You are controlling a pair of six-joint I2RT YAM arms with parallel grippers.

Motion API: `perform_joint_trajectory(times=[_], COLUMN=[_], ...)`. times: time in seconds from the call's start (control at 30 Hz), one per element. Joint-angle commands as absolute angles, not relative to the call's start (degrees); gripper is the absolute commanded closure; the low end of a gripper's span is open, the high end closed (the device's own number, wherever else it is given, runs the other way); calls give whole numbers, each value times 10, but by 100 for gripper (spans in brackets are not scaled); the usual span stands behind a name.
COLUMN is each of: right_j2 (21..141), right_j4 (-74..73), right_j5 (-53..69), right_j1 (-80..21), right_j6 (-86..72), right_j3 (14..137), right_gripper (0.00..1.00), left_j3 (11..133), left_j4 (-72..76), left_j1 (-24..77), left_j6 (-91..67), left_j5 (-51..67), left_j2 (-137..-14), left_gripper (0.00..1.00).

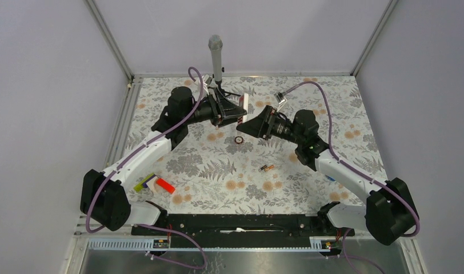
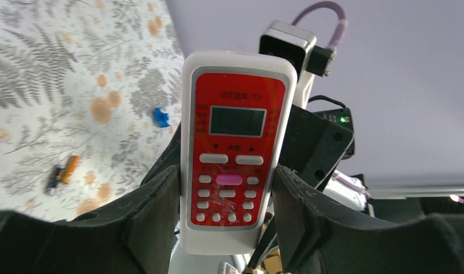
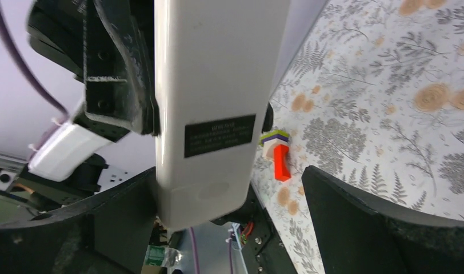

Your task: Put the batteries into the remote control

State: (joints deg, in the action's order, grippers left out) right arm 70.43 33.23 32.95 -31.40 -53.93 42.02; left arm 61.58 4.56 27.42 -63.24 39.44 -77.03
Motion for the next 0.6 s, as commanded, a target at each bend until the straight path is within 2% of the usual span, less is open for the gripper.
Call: perform_joint_trajectory(times=[0.0, 0.07, 0.17, 0.2, 0.3, 0.33, 0.4, 0.47, 0.57], right_j2=[716, 718, 714, 713, 710, 709, 709, 709, 711], right_j4=[409, 432, 442, 435, 388, 360, 263, 154, 53], right_j5=[376, 389, 395, 393, 383, 380, 357, 300, 209], right_j1=[-318, -318, -318, -318, -318, -318, -323, -336, -360], right_j6=[-590, -612, -621, -616, -578, -554, -470, -334, -221], right_j3=[466, 472, 475, 476, 487, 496, 523, 556, 588], right_gripper=[3, 9, 36, 46, 67, 70, 72, 72, 69], left_j3=[586, 587, 586, 585, 587, 592, 627, 672, 728], left_j4=[241, 247, 250, 250, 230, 209, 91, -33, -143], left_j1=[270, 271, 271, 271, 271, 271, 271, 271, 271], left_j6=[-742, -743, -743, -740, -721, -704, -633, -555, -521], left_j5=[445, 443, 438, 436, 425, 419, 380, 327, 272], left_j2=[-755, -755, -752, -752, -747, -745, -740, -745, -765], left_gripper=[57, 56, 51, 45, 19, 12, 5, 2, 2])
